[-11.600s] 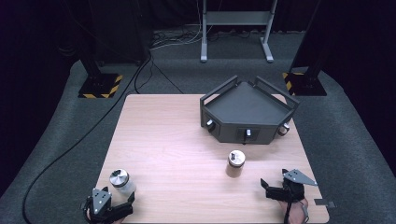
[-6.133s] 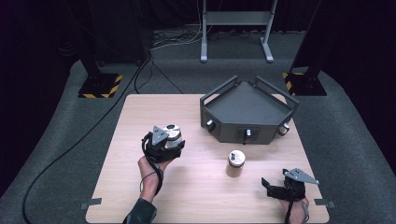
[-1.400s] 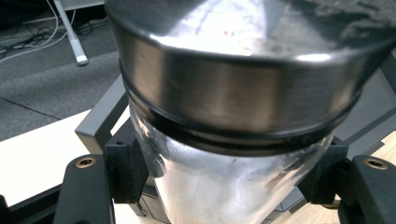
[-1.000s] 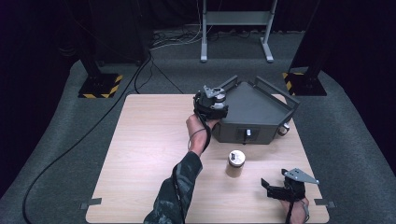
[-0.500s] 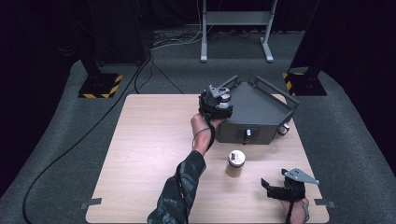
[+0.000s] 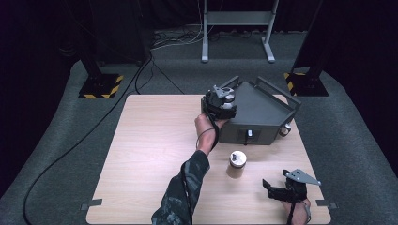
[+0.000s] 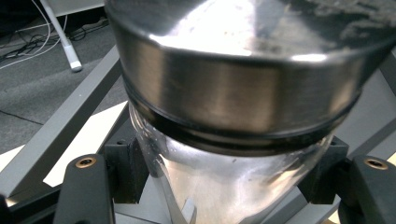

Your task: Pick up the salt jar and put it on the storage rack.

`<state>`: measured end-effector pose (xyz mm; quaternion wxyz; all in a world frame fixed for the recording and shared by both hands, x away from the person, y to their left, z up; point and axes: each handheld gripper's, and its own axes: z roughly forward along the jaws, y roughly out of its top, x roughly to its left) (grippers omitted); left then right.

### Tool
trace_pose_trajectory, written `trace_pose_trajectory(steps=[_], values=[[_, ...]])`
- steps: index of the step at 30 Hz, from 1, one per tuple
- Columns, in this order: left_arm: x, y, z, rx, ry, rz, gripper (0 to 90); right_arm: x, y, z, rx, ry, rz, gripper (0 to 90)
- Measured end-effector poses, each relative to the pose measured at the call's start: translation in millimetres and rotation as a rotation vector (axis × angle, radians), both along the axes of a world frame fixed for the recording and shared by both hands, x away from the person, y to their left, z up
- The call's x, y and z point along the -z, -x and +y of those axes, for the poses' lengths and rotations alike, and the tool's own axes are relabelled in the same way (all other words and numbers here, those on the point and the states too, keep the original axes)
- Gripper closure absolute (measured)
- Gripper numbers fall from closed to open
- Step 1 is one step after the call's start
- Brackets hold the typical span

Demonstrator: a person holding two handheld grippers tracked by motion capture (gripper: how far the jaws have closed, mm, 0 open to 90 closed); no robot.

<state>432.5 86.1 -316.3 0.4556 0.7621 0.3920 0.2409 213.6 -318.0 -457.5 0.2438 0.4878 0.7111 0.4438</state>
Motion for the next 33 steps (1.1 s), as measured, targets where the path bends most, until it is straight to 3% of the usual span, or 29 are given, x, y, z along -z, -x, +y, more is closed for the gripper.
trace_pose_trajectory(steps=[7,33], values=[[5.7,-1.1,0.8,-0.001,0.023,-0.008,31.7,0.1,0.1,0.1,0.0,0.0,-0.001,0.9],[13.7,-5.7,-3.6,0.002,0.009,0.016,31.7,0.1,0.3,0.0,0.0,0.0,-0.002,0.9]])
